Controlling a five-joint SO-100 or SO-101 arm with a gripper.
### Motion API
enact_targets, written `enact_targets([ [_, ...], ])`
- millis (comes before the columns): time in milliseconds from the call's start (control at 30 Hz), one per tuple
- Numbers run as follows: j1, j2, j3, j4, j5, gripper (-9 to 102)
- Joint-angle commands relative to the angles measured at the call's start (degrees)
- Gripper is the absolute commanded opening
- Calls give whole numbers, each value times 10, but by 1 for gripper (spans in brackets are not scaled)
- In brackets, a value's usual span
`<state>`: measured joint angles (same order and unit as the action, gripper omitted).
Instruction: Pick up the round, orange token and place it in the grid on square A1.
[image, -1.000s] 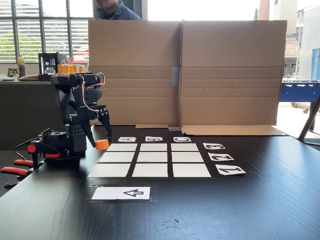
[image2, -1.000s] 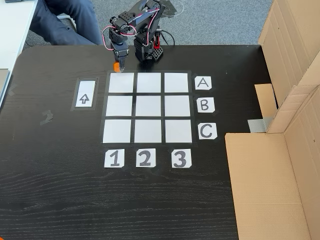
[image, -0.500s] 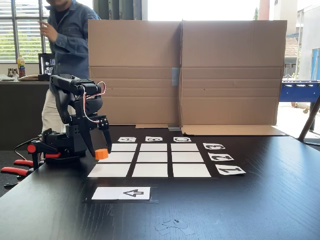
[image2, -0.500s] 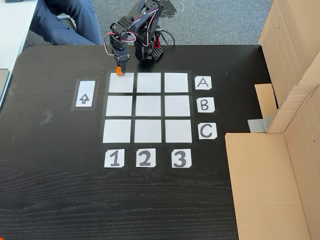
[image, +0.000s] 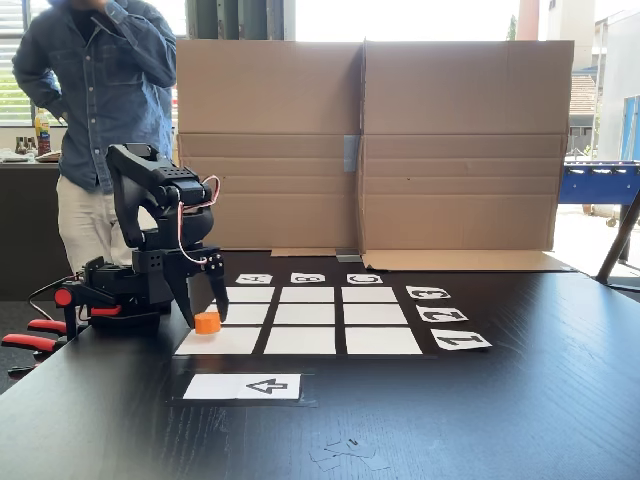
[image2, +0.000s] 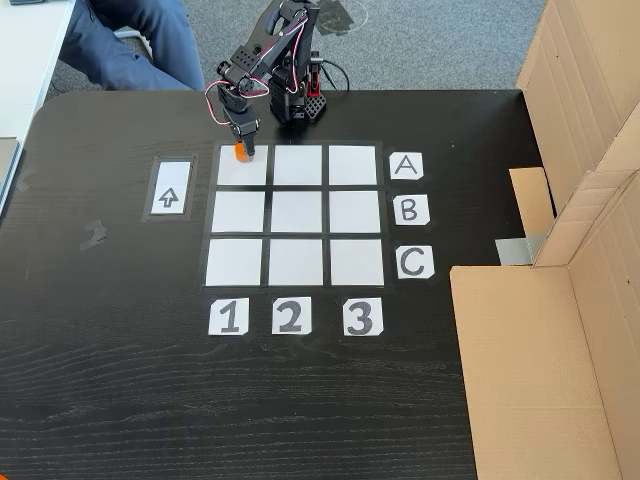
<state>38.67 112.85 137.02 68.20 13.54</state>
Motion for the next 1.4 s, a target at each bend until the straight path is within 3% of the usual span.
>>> enact_targets([
  [0,-10,-7,-10,-10,0,12],
  [833,-11,-60,-42,-42,2,13],
  [1367,-11,-62,-35,-52,3,23],
])
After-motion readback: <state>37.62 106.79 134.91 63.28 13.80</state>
